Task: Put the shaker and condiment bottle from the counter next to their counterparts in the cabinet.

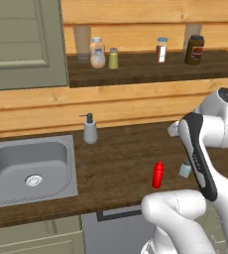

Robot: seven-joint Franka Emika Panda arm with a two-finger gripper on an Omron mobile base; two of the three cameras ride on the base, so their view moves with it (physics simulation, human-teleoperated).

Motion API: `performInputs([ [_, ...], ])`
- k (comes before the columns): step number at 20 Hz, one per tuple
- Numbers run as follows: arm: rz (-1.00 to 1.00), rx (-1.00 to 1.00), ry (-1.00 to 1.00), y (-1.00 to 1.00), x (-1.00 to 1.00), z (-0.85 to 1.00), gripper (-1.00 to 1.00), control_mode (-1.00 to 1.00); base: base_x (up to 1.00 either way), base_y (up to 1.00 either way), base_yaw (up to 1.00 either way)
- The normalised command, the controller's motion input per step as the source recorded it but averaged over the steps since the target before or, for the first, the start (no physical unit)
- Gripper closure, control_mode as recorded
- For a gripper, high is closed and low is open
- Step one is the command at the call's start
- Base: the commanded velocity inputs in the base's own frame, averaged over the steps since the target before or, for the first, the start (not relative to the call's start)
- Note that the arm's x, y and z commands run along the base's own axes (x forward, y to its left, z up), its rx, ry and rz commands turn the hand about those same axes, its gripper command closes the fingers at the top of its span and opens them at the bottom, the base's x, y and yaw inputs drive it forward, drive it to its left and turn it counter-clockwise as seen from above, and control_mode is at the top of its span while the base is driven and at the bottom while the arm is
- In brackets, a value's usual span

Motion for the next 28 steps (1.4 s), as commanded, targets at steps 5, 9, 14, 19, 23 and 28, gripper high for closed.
performInputs([
  [5, 0.14, 0.0, -0.01, -0.19, -0.18, 0.0, -1.0, -1.0, 0.0, 0.0, 0.0],
  [9, 0.3, 0.0, -0.19, 0.0, -0.45, -0.05, -1.0, -1.0, 0.0, 0.0, 0.0],
  [14, 0.31, 0.08, -0.06, -0.18, -0.54, -0.22, -1.0, -1.0, 0.0, 0.0, 0.0],
  [19, 0.28, 0.08, -0.07, -0.26, -0.17, -0.31, -1.0, -1.0, 0.0, 0.0, 0.0],
  [23, 0.03, 0.05, 0.0, -0.04, 0.0, -0.03, -1.0, -1.0, 0.0, 0.0, 0.0],
  [28, 0.0, 0.0, -0.12, 0.0, -0.08, 0.04, -1.0, -1.0, 0.0, 0.0, 0.0],
])
